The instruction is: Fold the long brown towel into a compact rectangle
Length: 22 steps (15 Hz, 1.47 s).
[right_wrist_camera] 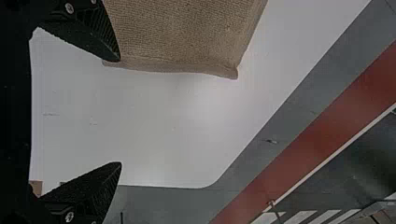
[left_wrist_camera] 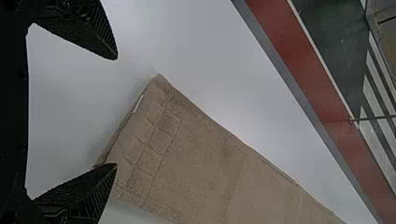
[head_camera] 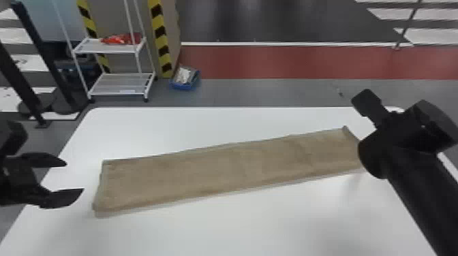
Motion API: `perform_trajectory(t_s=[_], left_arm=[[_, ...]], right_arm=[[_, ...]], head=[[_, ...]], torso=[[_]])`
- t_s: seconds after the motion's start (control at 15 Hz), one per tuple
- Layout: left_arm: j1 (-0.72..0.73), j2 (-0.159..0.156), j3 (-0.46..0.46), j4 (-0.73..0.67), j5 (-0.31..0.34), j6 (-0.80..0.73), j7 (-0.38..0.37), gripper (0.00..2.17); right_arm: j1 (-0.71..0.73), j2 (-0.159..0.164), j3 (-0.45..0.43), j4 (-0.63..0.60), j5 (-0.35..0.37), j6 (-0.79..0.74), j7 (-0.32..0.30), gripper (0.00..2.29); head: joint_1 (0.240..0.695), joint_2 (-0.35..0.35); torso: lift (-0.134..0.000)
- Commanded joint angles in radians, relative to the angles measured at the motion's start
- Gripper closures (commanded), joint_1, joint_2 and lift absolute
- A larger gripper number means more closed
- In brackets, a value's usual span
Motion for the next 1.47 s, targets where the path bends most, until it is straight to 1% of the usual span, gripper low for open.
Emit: perform_trajectory(t_s=[0.0, 0.07, 0.2, 0.27, 0.33, 0.4, 0.6, 0.73, 0.8, 0.87, 0.93, 1.0, 1.07, 1.13, 1.2, 1.27, 1.33, 1.4], left_arm=[[0.0, 0.0, -0.003, 0.003, 0.0, 0.0, 0.001, 0.07], [0.0, -0.001, -0.004, 0.003, 0.0, 0.0, 0.001, 0.07], [0.0, -0.001, -0.004, 0.003, 0.0, 0.0, 0.001, 0.07], [0.0, -0.001, -0.004, 0.003, 0.0, 0.0, 0.001, 0.07], [0.0, -0.001, -0.004, 0.005, 0.0, 0.0, 0.001, 0.07], [0.0, -0.003, -0.004, 0.006, 0.0, 0.0, 0.001, 0.07], [0.004, -0.006, -0.006, 0.008, 0.0, 0.0, 0.004, 0.07], [0.008, -0.008, -0.007, 0.009, 0.002, 0.0, 0.008, 0.07], [0.009, -0.009, -0.003, 0.009, 0.023, 0.0, 0.021, 0.07], [0.011, -0.017, 0.022, 0.009, 0.101, 0.031, 0.022, 0.06], [0.009, -0.017, 0.042, 0.009, 0.156, 0.101, 0.016, 0.06], [0.012, -0.018, 0.043, 0.006, 0.175, 0.101, 0.01, 0.06], [0.014, -0.023, 0.042, 0.005, 0.179, 0.11, 0.014, 0.06], [0.015, -0.034, 0.043, 0.003, 0.195, 0.129, 0.034, 0.06], [0.017, -0.046, 0.054, 0.003, 0.229, 0.135, 0.063, 0.06], [0.02, -0.063, 0.069, 0.001, 0.288, 0.144, 0.106, 0.06], [0.021, -0.072, 0.085, 0.001, 0.353, 0.178, 0.157, 0.06], [0.023, -0.086, 0.089, 0.0, 0.394, 0.184, 0.205, 0.06]], right_arm=[[-0.001, 0.0, 0.0, 0.0, -0.003, 0.0, 0.0, 0.1], [-0.003, 0.0, 0.0, 0.0, -0.011, 0.0, 0.002, 0.1], [-0.004, 0.003, -0.029, -0.003, -0.032, 0.009, 0.011, 0.09], [-0.008, 0.009, -0.048, -0.008, -0.058, 0.012, 0.014, 0.09], [-0.009, 0.012, -0.086, -0.015, -0.098, 0.028, 0.014, 0.09], [-0.012, 0.014, -0.135, -0.023, -0.166, 0.049, 0.018, 0.1], [-0.02, 0.017, -0.255, -0.028, -0.295, 0.021, 0.078, 0.1], [-0.029, 0.018, -0.295, -0.026, -0.324, 0.009, 0.083, 0.1], [-0.032, 0.018, -0.313, -0.026, -0.339, 0.0, 0.087, 0.1], [-0.032, 0.017, -0.333, -0.025, -0.36, -0.012, 0.091, 0.1], [-0.032, 0.018, -0.345, -0.025, -0.36, -0.015, 0.091, 0.1], [-0.032, 0.017, -0.354, -0.02, -0.362, -0.025, 0.091, 0.1], [-0.034, 0.014, -0.371, -0.014, -0.362, -0.037, 0.091, 0.1], [-0.038, 0.014, -0.387, -0.012, -0.38, -0.049, 0.091, 0.1], [-0.044, 0.009, -0.41, -0.008, -0.403, -0.052, 0.091, 0.1], [-0.044, 0.008, -0.428, -0.005, -0.414, -0.068, 0.089, 0.1], [-0.044, 0.008, -0.445, 0.003, -0.423, -0.089, 0.091, 0.1], [-0.049, 0.008, -0.477, 0.023, -0.457, -0.123, 0.091, 0.1]], head=[[0.695, 0.017], [0.695, 0.017], [0.695, 0.017], [0.695, 0.017], [0.695, 0.017], [0.695, 0.018], [0.695, 0.021], [0.695, 0.031], [0.695, 0.031], [0.695, 0.03], [0.695, 0.029], [0.695, 0.027], [0.695, 0.02], [0.695, 0.016], [0.695, 0.011], [0.695, 0.007], [0.695, 0.0], [0.695, -0.002]], torso=[[-0.124], [-0.124], [-0.124], [-0.124], [-0.124], [-0.124], [-0.124], [-0.124], [-0.124], [-0.124], [-0.124], [-0.124], [-0.124], [-0.124], [-0.124], [-0.124], [-0.124], [-0.124]])
